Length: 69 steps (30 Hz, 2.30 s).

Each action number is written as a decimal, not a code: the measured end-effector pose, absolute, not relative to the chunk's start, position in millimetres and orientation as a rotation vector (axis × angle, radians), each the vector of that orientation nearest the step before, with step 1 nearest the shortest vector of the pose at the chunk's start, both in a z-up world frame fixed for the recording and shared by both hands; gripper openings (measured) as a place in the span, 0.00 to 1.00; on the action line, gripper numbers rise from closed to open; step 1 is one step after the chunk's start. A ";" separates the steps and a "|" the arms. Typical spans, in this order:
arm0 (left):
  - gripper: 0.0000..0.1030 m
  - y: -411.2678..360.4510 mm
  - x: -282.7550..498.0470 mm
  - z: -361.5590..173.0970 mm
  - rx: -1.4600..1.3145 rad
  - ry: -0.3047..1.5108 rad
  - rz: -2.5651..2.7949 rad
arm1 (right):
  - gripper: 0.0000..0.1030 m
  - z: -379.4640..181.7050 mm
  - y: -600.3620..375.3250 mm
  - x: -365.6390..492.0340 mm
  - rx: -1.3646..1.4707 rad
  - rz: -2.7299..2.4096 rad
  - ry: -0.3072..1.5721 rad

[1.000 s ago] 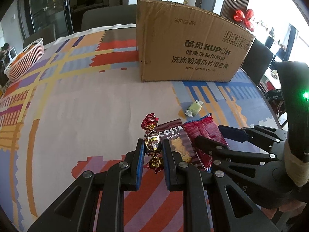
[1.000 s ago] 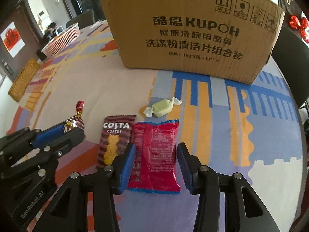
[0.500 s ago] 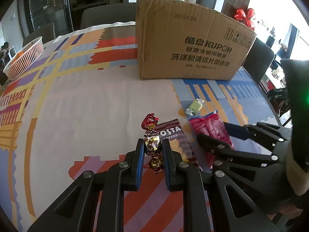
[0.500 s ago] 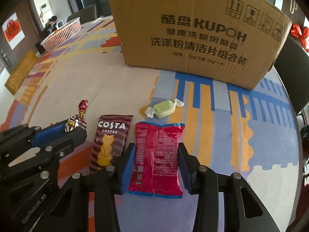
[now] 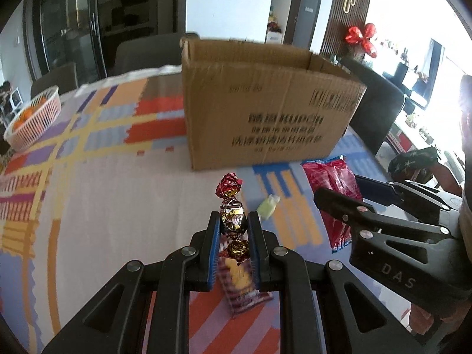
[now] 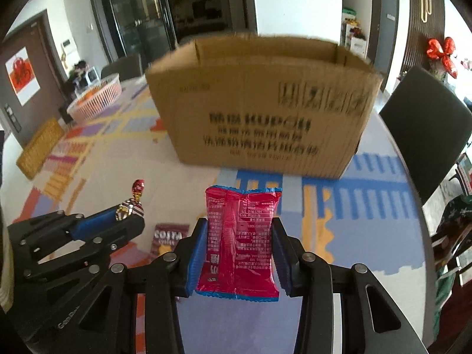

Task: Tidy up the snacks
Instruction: 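Carry the red bag and gold candy into the box and open both grippers, then move both grippers back toward the COSTA packet and green candy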

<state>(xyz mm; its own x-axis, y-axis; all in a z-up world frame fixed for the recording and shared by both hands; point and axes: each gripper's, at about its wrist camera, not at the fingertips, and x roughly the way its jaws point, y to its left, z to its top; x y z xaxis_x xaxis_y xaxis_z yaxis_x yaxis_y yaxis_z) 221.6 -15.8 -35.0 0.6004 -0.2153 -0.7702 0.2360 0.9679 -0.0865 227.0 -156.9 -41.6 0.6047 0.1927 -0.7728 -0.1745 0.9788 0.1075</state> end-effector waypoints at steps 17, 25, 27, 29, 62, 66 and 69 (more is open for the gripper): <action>0.19 -36.9 283.5 52.2 0.083 0.737 -0.252 | 0.41 50.9 -183.9 271.0 0.065 0.185 0.705; 0.19 -45.7 313.9 70.0 0.099 0.721 -0.263 | 0.41 75.0 -192.5 305.6 0.062 0.179 0.686; 0.19 -45.4 320.7 70.8 0.099 0.725 -0.264 | 0.41 76.6 -192.3 311.6 0.060 0.178 0.687; 0.19 -47.2 329.9 71.2 0.099 0.731 -0.268 | 0.41 77.8 -191.3 319.0 0.052 0.179 0.690; 0.53 -22.9 254.3 30.2 0.074 0.795 -0.159 | 0.50 40.3 -189.7 259.0 -0.001 0.185 0.692; 0.53 -20.9 239.7 12.2 0.062 0.834 -0.160 | 0.50 25.1 -190.9 240.2 0.009 0.184 0.724; 0.53 -21.2 229.7 -4.7 0.060 0.865 -0.169 | 0.50 10.6 -193.1 229.5 0.037 0.189 0.758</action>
